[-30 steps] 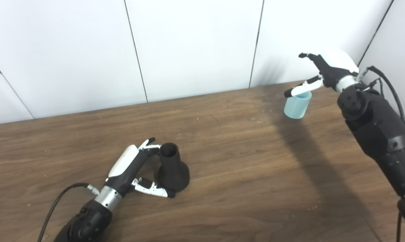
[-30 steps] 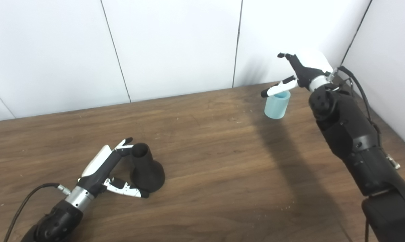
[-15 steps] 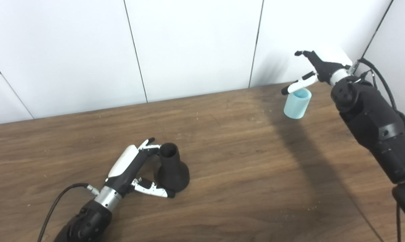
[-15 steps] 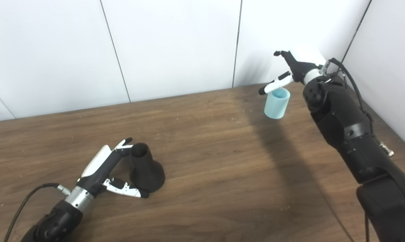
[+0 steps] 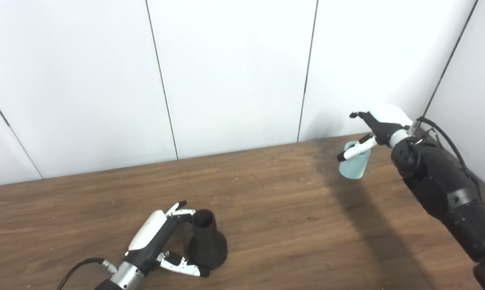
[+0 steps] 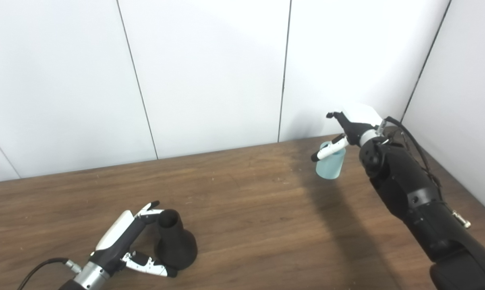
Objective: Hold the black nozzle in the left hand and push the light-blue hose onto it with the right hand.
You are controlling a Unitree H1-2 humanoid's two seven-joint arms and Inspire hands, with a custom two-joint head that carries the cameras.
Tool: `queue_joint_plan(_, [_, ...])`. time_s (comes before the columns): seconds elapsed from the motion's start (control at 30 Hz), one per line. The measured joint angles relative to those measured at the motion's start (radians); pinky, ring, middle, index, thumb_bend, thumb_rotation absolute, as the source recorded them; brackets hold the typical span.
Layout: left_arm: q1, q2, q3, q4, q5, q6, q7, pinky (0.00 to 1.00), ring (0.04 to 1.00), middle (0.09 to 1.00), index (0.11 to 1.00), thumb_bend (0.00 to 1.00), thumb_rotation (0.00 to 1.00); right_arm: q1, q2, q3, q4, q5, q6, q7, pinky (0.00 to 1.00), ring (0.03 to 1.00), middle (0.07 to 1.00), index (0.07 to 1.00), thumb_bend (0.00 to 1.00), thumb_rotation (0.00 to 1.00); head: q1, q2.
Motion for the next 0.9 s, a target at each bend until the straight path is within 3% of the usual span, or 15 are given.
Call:
queue_joint_plan(0.5, [-0.009,0.001,-0.001,0.017,0.015,-0.026,0.004,0.99,0.783,0.499,0.482,0.52,0.00,-0.001,0.000,0.004,0.004,0.000,-0.007,0.003,0.65,0.863,0.903,0.855,1.00,0.46,-0.005,0.018])
queue_joint_plan(0.9, [-0.010,0.002,0.000,0.017,0.015,-0.025,0.001,0.98,0.778,0.499,0.482,0.52,0.00,-0.002,0.000,0.030,0.005,-0.025,-0.003,0.011,0.64,0.850,0.884,0.818,1.00,0.35,-0.008,0.026])
